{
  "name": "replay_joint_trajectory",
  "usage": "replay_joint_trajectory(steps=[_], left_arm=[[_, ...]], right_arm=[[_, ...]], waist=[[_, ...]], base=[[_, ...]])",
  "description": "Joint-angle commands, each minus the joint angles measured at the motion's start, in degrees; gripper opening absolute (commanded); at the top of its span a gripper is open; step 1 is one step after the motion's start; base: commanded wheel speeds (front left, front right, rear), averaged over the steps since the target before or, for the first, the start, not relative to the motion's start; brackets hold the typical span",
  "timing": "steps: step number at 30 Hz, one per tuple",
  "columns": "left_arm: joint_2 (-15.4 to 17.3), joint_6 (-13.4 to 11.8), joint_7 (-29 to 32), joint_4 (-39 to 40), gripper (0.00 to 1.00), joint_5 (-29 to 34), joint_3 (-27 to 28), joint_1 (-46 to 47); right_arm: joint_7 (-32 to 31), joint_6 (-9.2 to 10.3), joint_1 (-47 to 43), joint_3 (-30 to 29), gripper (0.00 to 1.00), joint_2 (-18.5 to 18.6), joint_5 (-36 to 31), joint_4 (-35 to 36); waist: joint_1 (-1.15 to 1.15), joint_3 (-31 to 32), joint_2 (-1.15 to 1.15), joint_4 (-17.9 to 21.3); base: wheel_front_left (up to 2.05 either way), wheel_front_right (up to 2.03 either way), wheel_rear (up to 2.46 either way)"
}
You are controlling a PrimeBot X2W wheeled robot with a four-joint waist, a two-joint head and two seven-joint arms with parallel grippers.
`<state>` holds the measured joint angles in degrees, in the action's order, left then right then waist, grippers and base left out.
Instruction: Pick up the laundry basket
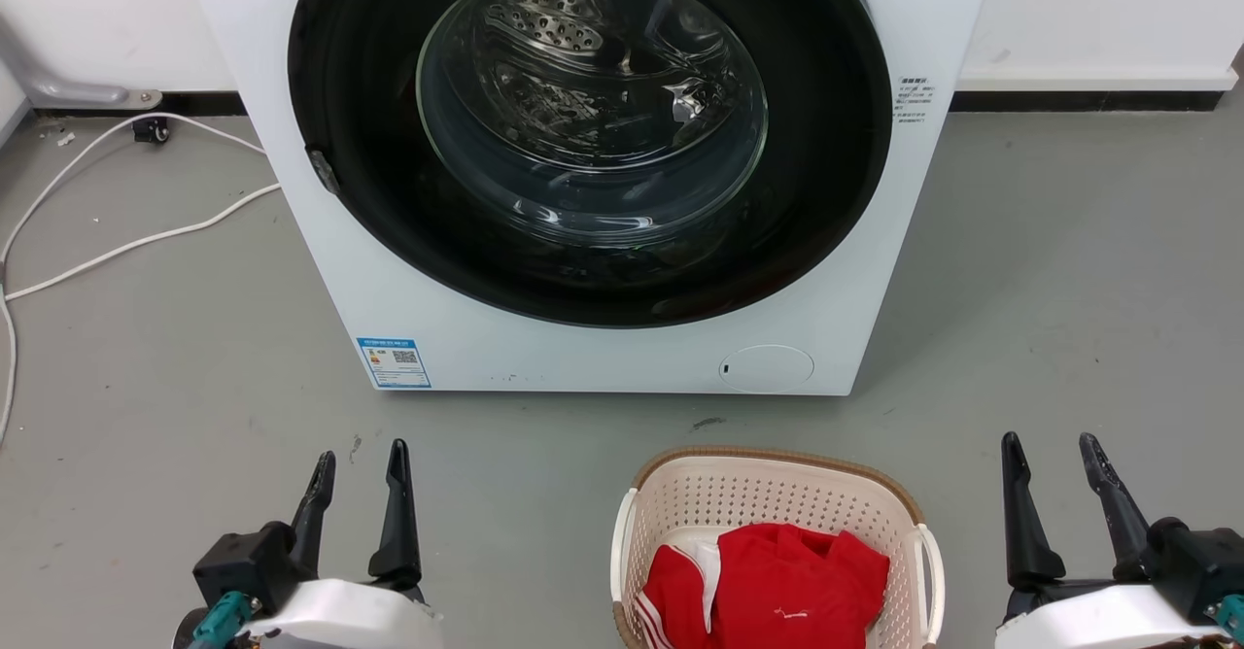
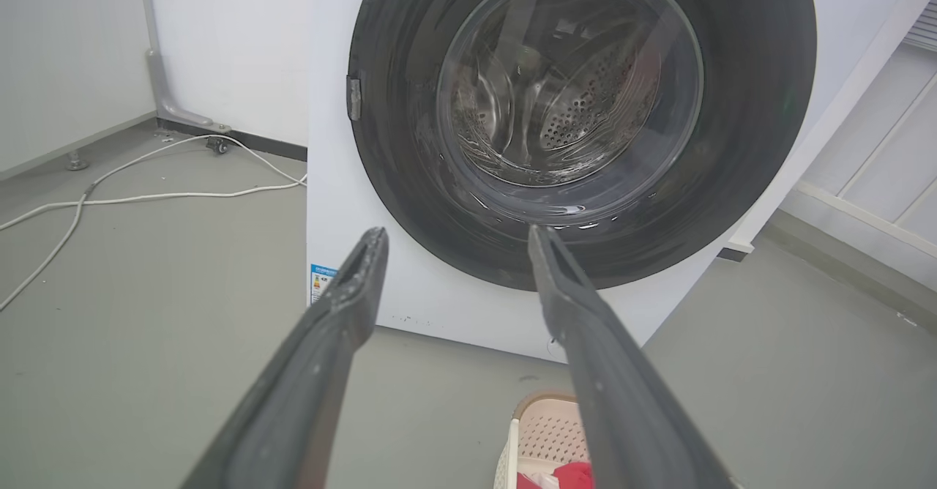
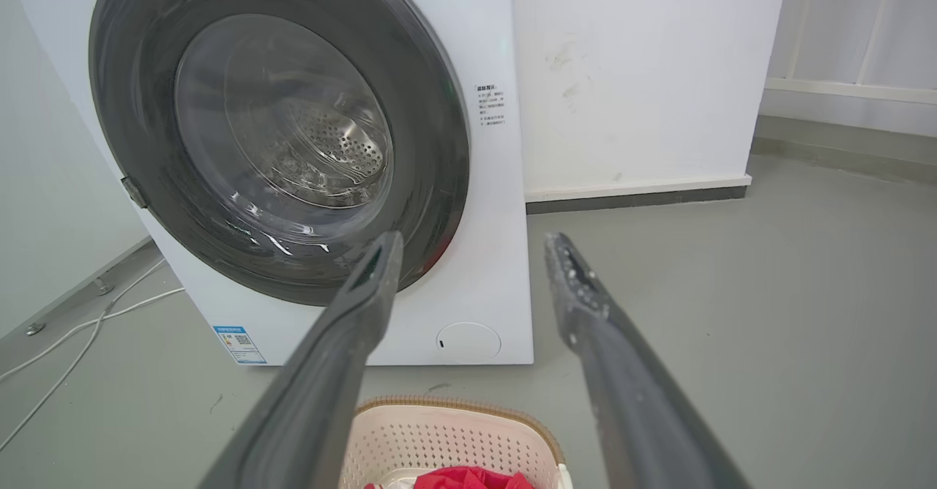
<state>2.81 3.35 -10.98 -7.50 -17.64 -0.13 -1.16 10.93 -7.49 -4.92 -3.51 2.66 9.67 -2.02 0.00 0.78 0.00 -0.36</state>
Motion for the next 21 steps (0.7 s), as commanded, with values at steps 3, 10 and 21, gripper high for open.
replay_joint_trajectory(steps=[3,10,21], left_arm=[[0.23,-0.15,-0.78,0.45,1.00,2.33,-0.24,-0.49],[0.26,-0.29,-1.55,0.49,1.00,5.84,-0.47,-0.80],[0.20,-0.82,-2.86,0.72,1.00,10.42,-0.33,-1.43]], right_arm=[[0.78,0.00,-0.70,-0.06,1.00,0.28,-2.30,0.84],[1.67,0.00,-1.12,-0.12,1.00,0.30,-5.53,1.27],[2.92,0.01,-1.69,-0.73,1.00,0.31,-9.36,2.35]], waist=[[0.00,0.09,0.00,-0.04],[0.00,0.20,0.00,-0.04],[0.00,0.22,0.00,-0.13]], base=[[0.00,0.00,0.00],[0.00,0.00,0.00],[0.00,0.00,0.00]])
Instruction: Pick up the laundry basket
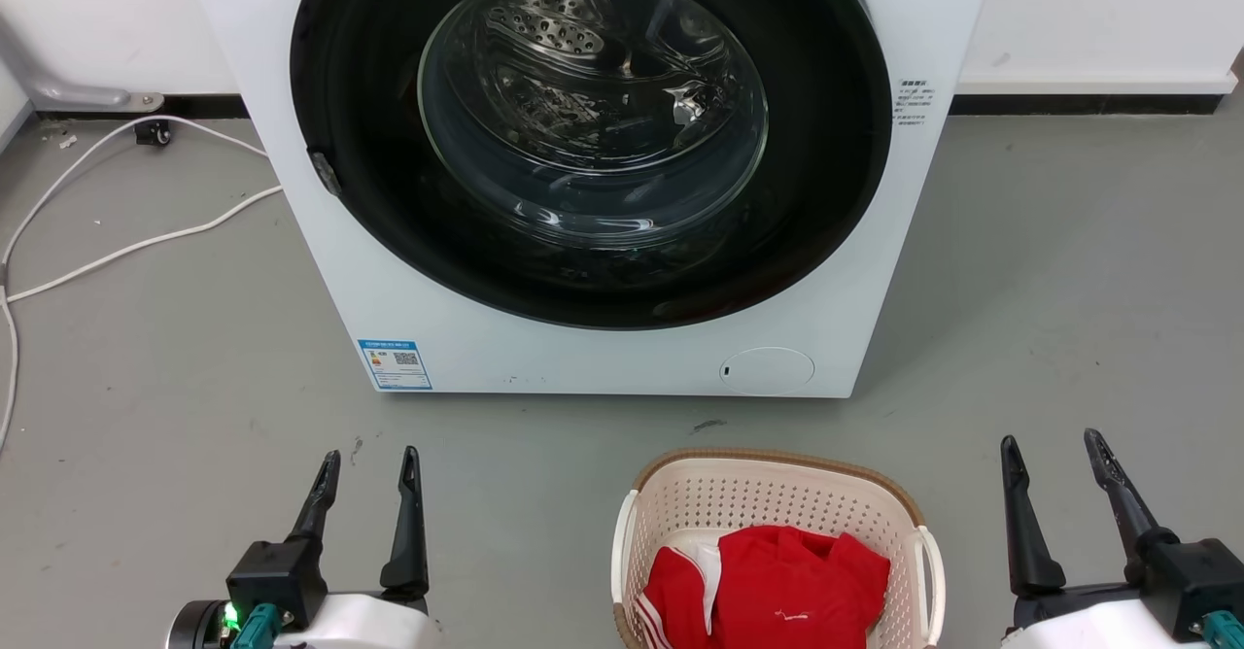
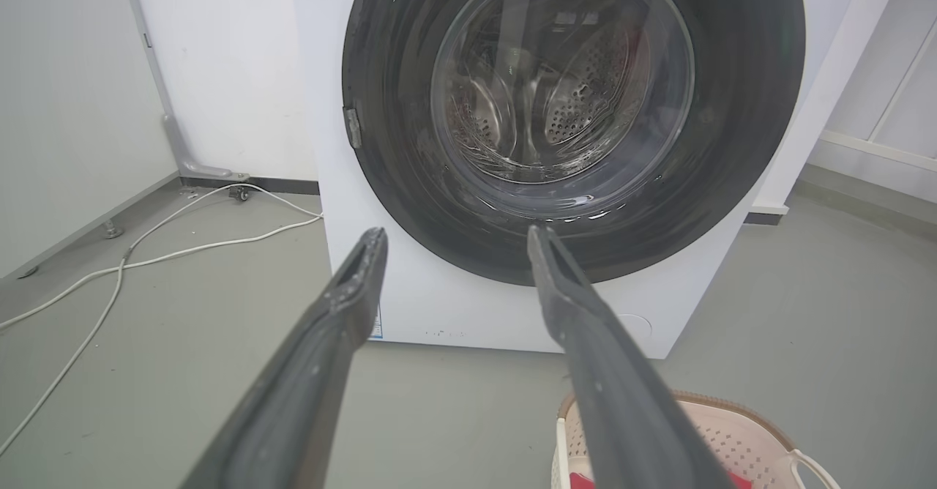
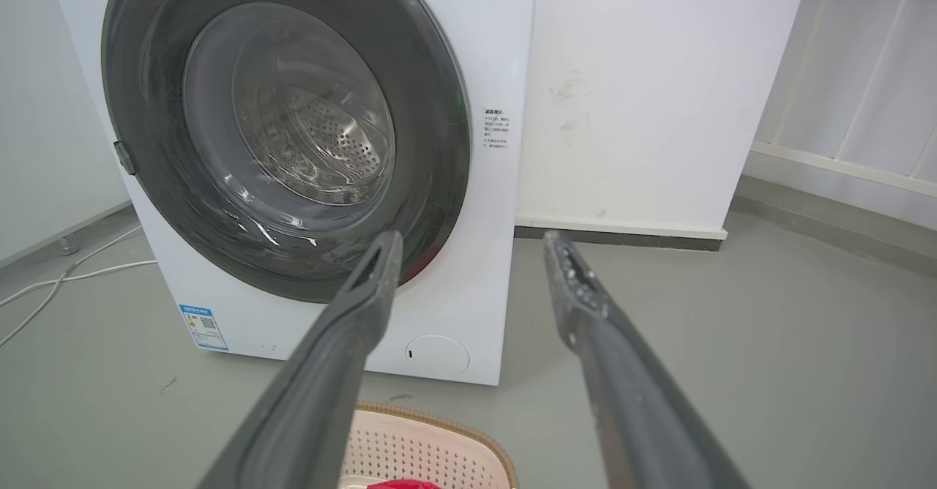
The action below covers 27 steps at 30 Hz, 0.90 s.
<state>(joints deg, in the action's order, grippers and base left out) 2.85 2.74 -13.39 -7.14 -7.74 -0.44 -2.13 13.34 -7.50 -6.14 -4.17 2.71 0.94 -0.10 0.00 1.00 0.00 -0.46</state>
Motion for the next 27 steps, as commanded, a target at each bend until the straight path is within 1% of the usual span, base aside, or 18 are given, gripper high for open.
replay_joint_trajectory(steps=[1,15,27], left_arm=[[0.16,-0.26,-0.56,0.42,1.00,0.91,0.02,-0.46],[0.11,-0.68,-1.97,0.50,1.00,6.71,-0.22,-1.12],[0.08,-0.22,-1.84,0.09,1.00,5.77,0.35,-1.25]], right_arm=[[0.58,0.02,-0.51,-0.13,1.00,0.27,-1.04,0.54],[1.97,0.02,-1.28,-0.89,1.00,0.29,-5.31,1.38],[1.88,0.02,-1.12,-1.02,1.00,0.28,-4.07,0.90]], waist=[[0.00,0.00,0.00,-0.06],[0.00,0.14,0.00,-0.49],[0.00,-0.22,0.00,-0.49]], base=[[0.00,0.00,0.00],[0.00,0.00,0.00],[0.00,0.00,0.00]])
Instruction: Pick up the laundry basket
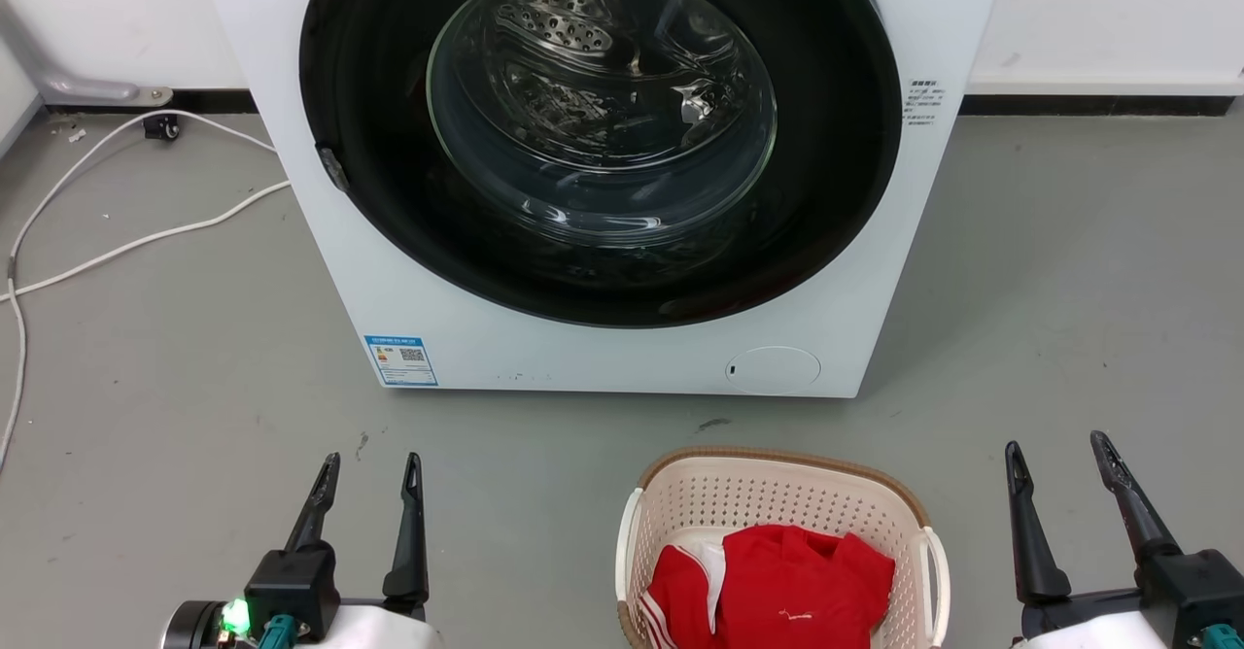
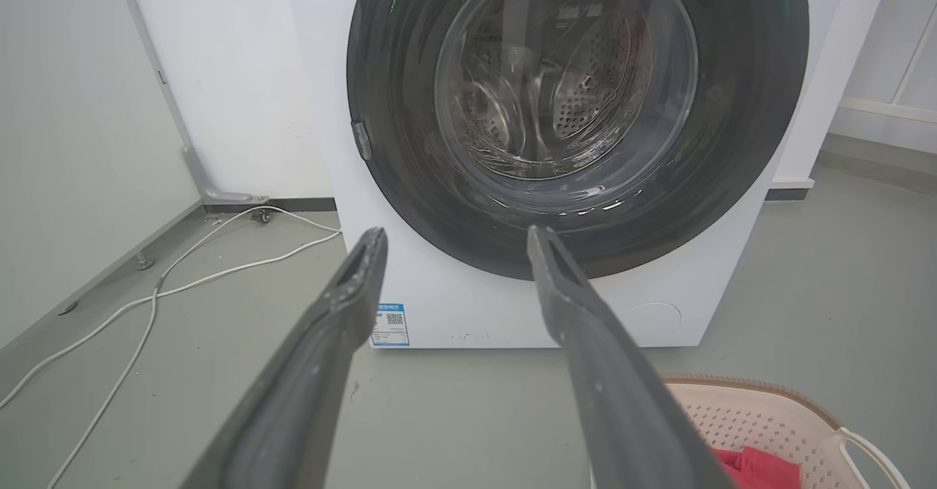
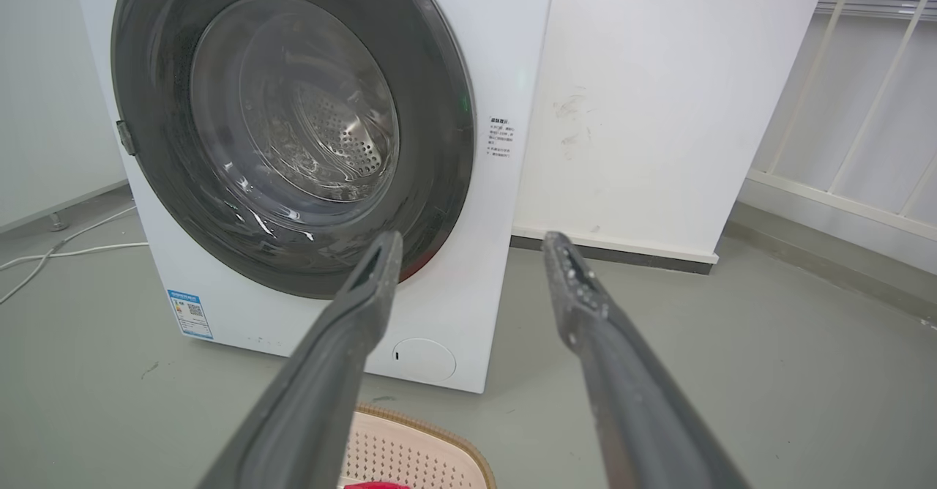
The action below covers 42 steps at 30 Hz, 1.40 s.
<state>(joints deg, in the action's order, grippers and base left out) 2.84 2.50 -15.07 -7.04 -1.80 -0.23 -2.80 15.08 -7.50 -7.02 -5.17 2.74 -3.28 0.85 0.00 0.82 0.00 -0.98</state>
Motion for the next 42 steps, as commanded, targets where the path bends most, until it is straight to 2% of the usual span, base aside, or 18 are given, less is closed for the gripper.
replay_joint_trajectory(steps=[1,6,13,19,29,34,42], left_arm=[[0.09,0.03,-0.16,0.03,1.00,-0.28,0.12,-0.59],[0.37,1.55,-0.15,-2.04,1.00,0.13,-0.90,1.33],[2.15,3.85,-0.15,-7.61,1.00,-0.34,-2.58,6.44],[3.23,4.75,-0.15,-15.58,1.00,-1.39,-5.20,15.09],[3.86,4.94,-0.15,-31.28,1.00,-4.63,-13.11,29.40],[4.04,4.96,-0.15,-39.48,1.00,-8.22,-17.10,35.63],[4.39,4.97,-0.15,-47.72,1.00,-12.12,-22.70,43.90]], right_arm=[[0.14,0.02,-0.20,0.01,1.00,0.25,0.20,-0.07],[0.14,0.02,-0.22,-1.46,1.00,0.25,2.63,-1.33],[0.13,0.02,2.10,-3.30,1.00,0.21,1.40,-7.37],[0.13,0.03,9.95,-2.78,1.00,0.20,-1.87,-15.75],[0.14,0.03,22.86,-2.92,1.00,0.19,-6.11,-28.55],[0.14,0.03,28.43,-1.83,1.00,0.16,-6.87,-35.66],[0.13,0.03,35.87,-0.37,1.00,0.17,-7.25,-43.57]], waist=[[0.00,-0.10,0.00,0.09],[0.00,-0.76,0.00,0.15],[0.00,-2.80,0.00,1.07],[0.00,-9.94,0.00,3.36],[0.00,-20.50,0.00,6.51],[0.00,-25.91,0.00,7.65],[0.00,-33.97,0.00,8.34]], base=[[0.00,0.00,0.00],[0.00,0.00,0.00],[0.00,0.00,0.00],[0.00,0.00,0.00],[0.00,0.00,0.00],[0.00,0.00,0.00],[0.00,0.00,0.00]])
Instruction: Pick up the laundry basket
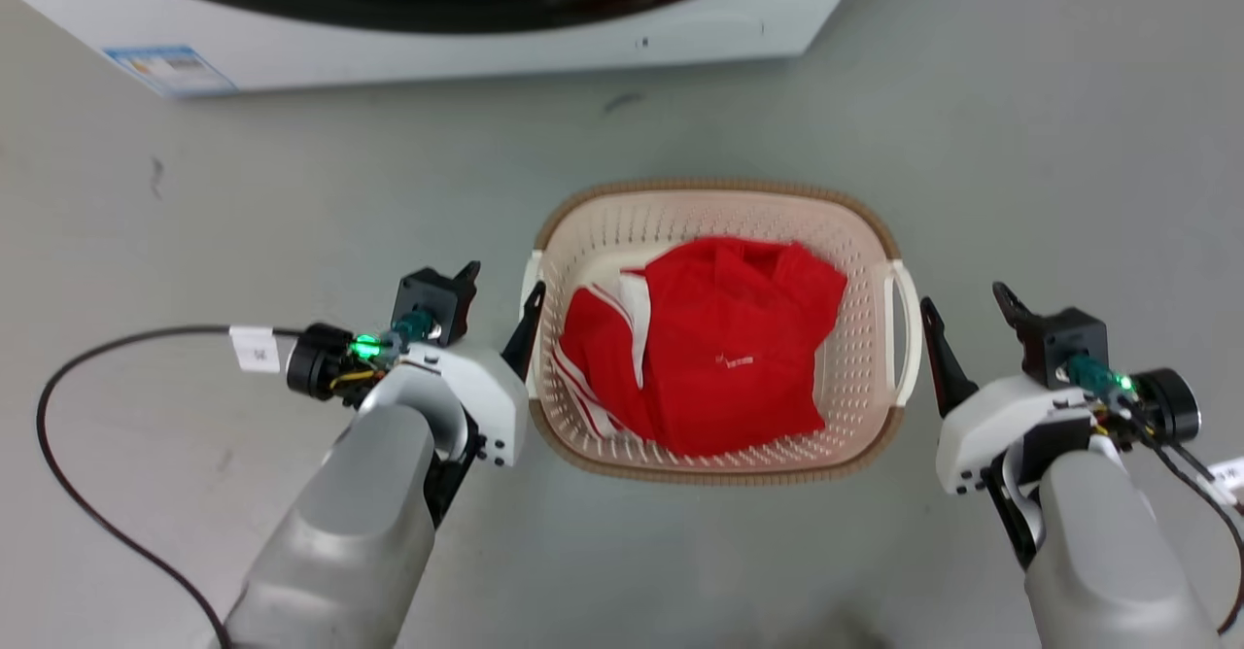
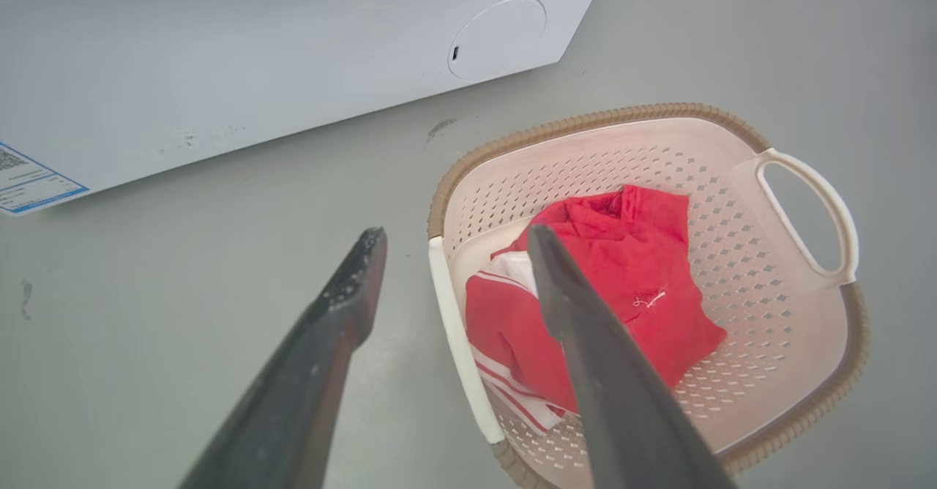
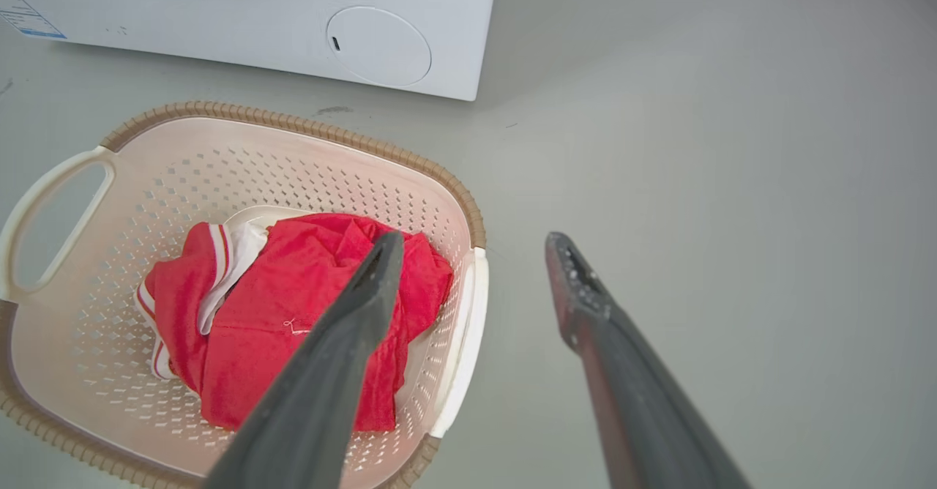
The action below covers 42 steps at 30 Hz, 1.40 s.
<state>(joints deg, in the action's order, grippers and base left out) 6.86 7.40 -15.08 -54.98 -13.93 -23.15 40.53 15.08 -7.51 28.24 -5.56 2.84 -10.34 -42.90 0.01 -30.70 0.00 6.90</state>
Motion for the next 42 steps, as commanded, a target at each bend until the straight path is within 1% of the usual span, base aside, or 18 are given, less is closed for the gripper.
replay_joint_trajectory(steps=[1,8,15,21,29,40,41,42], left_arm=[[0.47,0.07,-0.14,-1.04,1.00,-0.46,-0.50,1.51],[0.67,0.07,-0.14,-6.72,1.00,-4.28,-4.70,6.81],[1.48,0.07,-0.14,-8.19,1.00,-7.03,-8.79,10.51],[1.49,0.07,-0.14,-9.03,1.00,-8.84,-11.58,13.59],[1.78,0.07,-0.14,-10.41,1.00,-10.90,-14.62,16.17],[1.69,0.00,-0.09,-12.27,1.00,-13.40,-17.91,18.39],[1.72,0.00,-0.09,-12.31,0.83,-13.43,-18.29,18.88],[1.88,0.00,-0.09,-12.22,0.35,-13.52,-18.57,19.24]], right_arm=[[0.13,0.04,1.51,0.12,1.00,0.07,-0.15,-0.72],[0.13,0.04,6.84,-0.01,1.00,0.07,-0.23,-7.68],[0.14,0.04,11.36,-0.11,1.00,0.07,-0.42,-10.98],[0.13,0.04,14.17,-0.52,1.00,0.07,-0.69,-14.03],[0.13,0.04,17.10,1.16,1.00,0.07,2.08,-17.71],[0.13,0.04,20.00,4.11,1.00,0.05,5.03,-20.63],[0.13,0.04,20.37,4.40,0.82,0.07,5.28,-20.91],[0.13,0.04,20.73,4.59,0.19,0.09,5.60,-21.13]], waist=[[-0.01,-3.37,0.00,0.50],[-0.01,-8.58,0.00,0.82],[-0.01,-13.67,0.00,1.17],[-0.01,-17.21,0.00,1.07],[-0.01,-20.39,0.00,1.28],[-0.01,-23.25,0.00,1.70],[-0.01,-23.44,0.00,1.70],[-0.01,-23.61,0.00,1.72]], base=[[0.00,0.00,0.00],[0.00,0.00,0.00],[0.00,0.00,0.00],[0.00,0.00,0.00],[0.00,0.00,0.00],[0.00,0.00,0.00],[0.00,0.00,0.00],[0.00,0.00,0.00]])
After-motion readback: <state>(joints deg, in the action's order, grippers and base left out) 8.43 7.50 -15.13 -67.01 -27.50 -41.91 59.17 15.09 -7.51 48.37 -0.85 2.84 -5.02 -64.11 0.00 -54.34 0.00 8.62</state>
